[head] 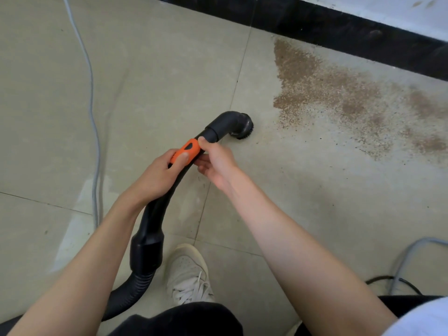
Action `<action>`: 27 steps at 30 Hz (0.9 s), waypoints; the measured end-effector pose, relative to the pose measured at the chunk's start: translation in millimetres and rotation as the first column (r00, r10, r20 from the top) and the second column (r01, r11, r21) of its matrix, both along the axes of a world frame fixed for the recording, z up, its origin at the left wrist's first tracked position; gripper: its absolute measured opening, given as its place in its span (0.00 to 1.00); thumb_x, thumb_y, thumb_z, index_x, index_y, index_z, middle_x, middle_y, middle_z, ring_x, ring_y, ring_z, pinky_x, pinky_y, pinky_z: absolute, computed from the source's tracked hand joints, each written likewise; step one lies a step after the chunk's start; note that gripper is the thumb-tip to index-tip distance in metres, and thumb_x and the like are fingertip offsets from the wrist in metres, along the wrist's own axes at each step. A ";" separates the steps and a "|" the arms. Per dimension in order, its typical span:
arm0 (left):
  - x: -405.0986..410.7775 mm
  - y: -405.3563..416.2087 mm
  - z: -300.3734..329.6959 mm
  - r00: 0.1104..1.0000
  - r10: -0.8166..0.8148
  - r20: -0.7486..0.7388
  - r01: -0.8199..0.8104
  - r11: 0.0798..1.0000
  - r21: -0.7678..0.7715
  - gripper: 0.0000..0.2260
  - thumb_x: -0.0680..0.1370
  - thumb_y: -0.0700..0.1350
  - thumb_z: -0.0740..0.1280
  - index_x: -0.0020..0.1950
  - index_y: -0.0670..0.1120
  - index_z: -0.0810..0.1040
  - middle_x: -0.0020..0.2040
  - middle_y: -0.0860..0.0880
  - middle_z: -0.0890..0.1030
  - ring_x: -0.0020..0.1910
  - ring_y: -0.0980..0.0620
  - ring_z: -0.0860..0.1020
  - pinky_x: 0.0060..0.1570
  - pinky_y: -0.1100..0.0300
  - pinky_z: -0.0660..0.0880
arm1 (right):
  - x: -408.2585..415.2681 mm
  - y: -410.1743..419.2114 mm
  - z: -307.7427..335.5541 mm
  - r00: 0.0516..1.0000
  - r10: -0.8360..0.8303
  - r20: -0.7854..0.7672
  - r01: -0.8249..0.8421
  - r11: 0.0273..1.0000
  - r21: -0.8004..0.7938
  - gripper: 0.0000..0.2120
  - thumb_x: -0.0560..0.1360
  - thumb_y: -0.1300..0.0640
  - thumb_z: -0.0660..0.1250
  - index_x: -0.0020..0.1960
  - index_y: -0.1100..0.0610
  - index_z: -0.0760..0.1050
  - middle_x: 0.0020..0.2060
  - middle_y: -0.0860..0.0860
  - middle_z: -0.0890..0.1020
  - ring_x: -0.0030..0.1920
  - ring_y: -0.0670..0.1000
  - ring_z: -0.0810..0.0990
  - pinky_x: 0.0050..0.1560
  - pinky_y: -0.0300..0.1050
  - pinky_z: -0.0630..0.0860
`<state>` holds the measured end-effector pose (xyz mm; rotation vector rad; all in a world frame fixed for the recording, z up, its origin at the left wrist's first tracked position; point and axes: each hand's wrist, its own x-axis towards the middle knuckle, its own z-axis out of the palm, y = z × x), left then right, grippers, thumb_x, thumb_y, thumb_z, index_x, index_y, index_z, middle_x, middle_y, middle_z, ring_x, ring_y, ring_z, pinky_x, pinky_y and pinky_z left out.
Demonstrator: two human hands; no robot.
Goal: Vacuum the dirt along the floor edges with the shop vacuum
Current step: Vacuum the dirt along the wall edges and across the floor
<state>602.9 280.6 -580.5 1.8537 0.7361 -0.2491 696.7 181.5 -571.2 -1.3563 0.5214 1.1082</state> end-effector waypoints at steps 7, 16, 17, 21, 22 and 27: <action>-26.7 11.7 1.0 0.999 -0.047 -0.003 0.047 0.998 0.035 0.15 0.77 0.58 0.59 0.56 0.50 0.74 0.37 0.55 0.75 0.36 0.55 0.73 0.39 0.58 0.68 | -19.0 0.5 1.4 0.997 0.040 -0.072 -0.035 0.998 0.058 0.08 0.80 0.58 0.63 0.56 0.60 0.73 0.43 0.55 0.80 0.37 0.51 0.79 0.33 0.39 0.67; 43.2 -23.3 -2.0 0.995 -0.095 -0.002 0.094 0.984 0.150 0.17 0.80 0.55 0.57 0.64 0.47 0.73 0.50 0.49 0.78 0.48 0.49 0.75 0.47 0.58 0.68 | 36.7 -26.9 11.5 0.999 -0.054 0.000 0.054 0.998 0.032 0.09 0.81 0.58 0.61 0.42 0.57 0.73 0.38 0.54 0.78 0.37 0.51 0.78 0.35 0.39 0.66; 46.8 -25.4 -0.8 0.996 -0.094 -0.010 0.094 0.985 0.147 0.17 0.80 0.56 0.57 0.64 0.47 0.73 0.51 0.49 0.78 0.49 0.49 0.75 0.47 0.58 0.68 | 39.3 -29.6 13.2 0.999 -0.052 0.000 0.052 0.998 0.029 0.09 0.81 0.58 0.61 0.42 0.57 0.73 0.38 0.54 0.78 0.37 0.51 0.78 0.35 0.39 0.66; 35.8 -23.1 6.3 0.991 -0.134 -0.026 0.136 0.985 0.107 0.16 0.80 0.56 0.58 0.62 0.48 0.74 0.48 0.50 0.78 0.47 0.51 0.76 0.44 0.60 0.68 | 25.9 -35.2 12.1 0.997 -0.066 -0.030 0.067 0.997 0.030 0.09 0.81 0.58 0.61 0.42 0.57 0.73 0.37 0.53 0.78 0.35 0.50 0.77 0.34 0.39 0.66; 27.7 -23.6 7.4 0.987 -0.157 -0.028 0.159 0.983 0.091 0.15 0.80 0.55 0.58 0.61 0.49 0.74 0.48 0.51 0.78 0.46 0.52 0.75 0.44 0.62 0.68 | 17.9 -38.8 10.3 0.996 -0.072 -0.049 0.074 0.996 0.039 0.09 0.81 0.58 0.61 0.42 0.57 0.73 0.36 0.52 0.79 0.35 0.49 0.77 0.33 0.38 0.66; 0.6 -35.1 6.9 0.976 -0.216 -0.039 0.217 0.975 0.043 0.14 0.80 0.53 0.58 0.62 0.51 0.73 0.51 0.52 0.79 0.51 0.51 0.76 0.48 0.61 0.68 | -8.3 -60.9 3.3 0.990 -0.075 -0.116 0.083 0.994 0.065 0.08 0.81 0.58 0.61 0.44 0.57 0.74 0.37 0.52 0.80 0.37 0.49 0.78 0.35 0.39 0.66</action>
